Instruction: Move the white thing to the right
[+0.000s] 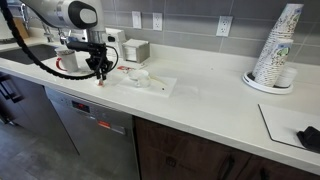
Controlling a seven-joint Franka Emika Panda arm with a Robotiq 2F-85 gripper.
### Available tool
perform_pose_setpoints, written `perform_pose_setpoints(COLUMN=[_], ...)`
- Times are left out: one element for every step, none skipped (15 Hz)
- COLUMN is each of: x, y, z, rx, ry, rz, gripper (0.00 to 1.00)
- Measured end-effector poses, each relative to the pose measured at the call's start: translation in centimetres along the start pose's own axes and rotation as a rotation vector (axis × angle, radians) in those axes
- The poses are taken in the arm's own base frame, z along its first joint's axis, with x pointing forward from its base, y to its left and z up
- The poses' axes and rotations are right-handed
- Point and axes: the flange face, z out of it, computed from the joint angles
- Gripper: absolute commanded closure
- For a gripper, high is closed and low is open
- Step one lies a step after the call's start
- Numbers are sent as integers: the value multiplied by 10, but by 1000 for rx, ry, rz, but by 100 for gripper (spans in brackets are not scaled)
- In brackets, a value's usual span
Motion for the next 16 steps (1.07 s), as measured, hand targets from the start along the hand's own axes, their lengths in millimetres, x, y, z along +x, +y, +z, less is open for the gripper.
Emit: perform_pose_setpoints(x=[1,2,3,4,5,6,7,8,8,9,9,10,10,10,10,9], y=[0,0,0,0,-1,-1,-1,-2,-2,-2,-2,-2,-2,-2,-2,-2], z=[1,1,3,4,4,4,3,2,3,3,2,1,0,-2,-5,-12], rx=[0,0,1,1,1,1,2,2,2,2,3,4,5,7,10,9], ry=[-1,-2,-4,-7,-7,-8,-7,-7,-7,-8,-7,-6,-5,-3,0,9], rz=[0,0,-1,-1,-2,-2,-3,-4,-4,-4,-4,-3,-1,0,3,11], gripper=[74,79,90,93,96,100,100,100,100,100,100,100,100,100,100,100])
